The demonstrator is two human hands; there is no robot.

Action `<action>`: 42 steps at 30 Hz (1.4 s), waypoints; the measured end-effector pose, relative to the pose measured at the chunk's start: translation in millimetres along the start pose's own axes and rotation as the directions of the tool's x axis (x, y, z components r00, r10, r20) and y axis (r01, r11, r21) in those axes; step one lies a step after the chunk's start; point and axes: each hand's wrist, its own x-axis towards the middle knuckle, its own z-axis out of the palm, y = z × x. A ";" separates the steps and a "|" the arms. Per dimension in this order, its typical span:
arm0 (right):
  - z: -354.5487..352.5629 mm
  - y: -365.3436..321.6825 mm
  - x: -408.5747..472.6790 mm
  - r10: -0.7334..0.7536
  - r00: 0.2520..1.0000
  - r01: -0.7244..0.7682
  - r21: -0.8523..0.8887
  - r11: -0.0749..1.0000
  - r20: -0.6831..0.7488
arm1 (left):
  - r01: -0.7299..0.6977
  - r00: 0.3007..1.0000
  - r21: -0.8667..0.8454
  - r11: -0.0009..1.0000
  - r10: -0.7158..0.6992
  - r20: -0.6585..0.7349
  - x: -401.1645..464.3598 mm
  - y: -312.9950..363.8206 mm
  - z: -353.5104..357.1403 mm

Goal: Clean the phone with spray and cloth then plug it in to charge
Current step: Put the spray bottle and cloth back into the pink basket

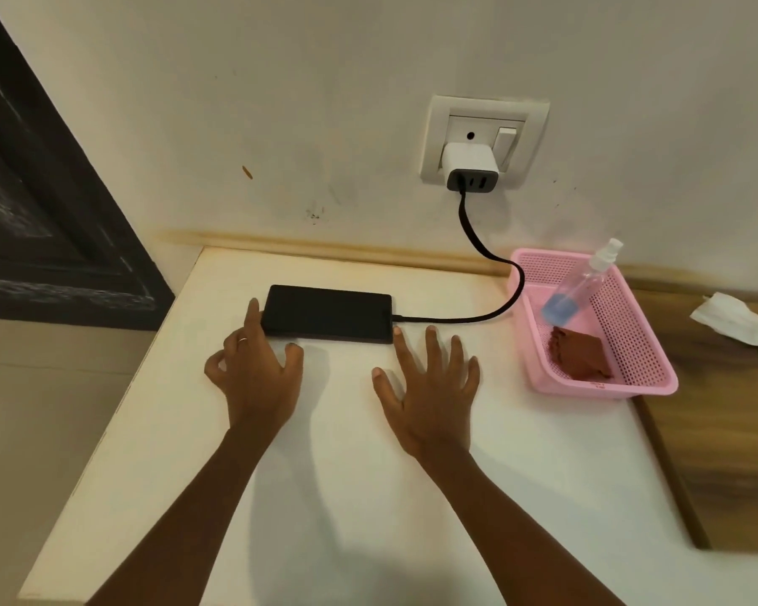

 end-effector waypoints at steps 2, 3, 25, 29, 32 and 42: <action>0.0 -0.2 0.6 -0.012 1.000 0.012 -0.020 1.000 0.005 | -0.047 0.999 0.043 0.998 0.047 -0.002 -3.5 -2.2 1.5; 0.5 0.2 1.0 -0.019 1.000 0.019 -0.026 0.999 0.011 | -0.073 0.997 0.062 0.995 0.073 -0.002 -4.8 -2.4 2.4; 4.5 3.7 8.0 -0.020 0.994 0.025 -0.047 0.999 0.105 | -0.216 0.974 0.201 0.955 0.198 0.107 0.4 -8.3 6.7; 4.1 3.8 8.7 -0.019 0.993 0.024 -0.044 0.999 0.118 | -0.218 0.974 0.223 0.950 0.198 0.111 0.7 -8.0 6.8; 3.9 4.4 9.8 -0.016 0.994 0.021 -0.041 0.999 0.112 | -0.217 0.974 0.219 0.951 0.195 0.116 0.2 -6.8 7.0; 3.1 5.9 13.0 -0.005 0.990 0.011 -0.046 0.999 0.138 | -0.218 0.973 0.226 0.950 0.191 0.132 0.1 -4.9 8.4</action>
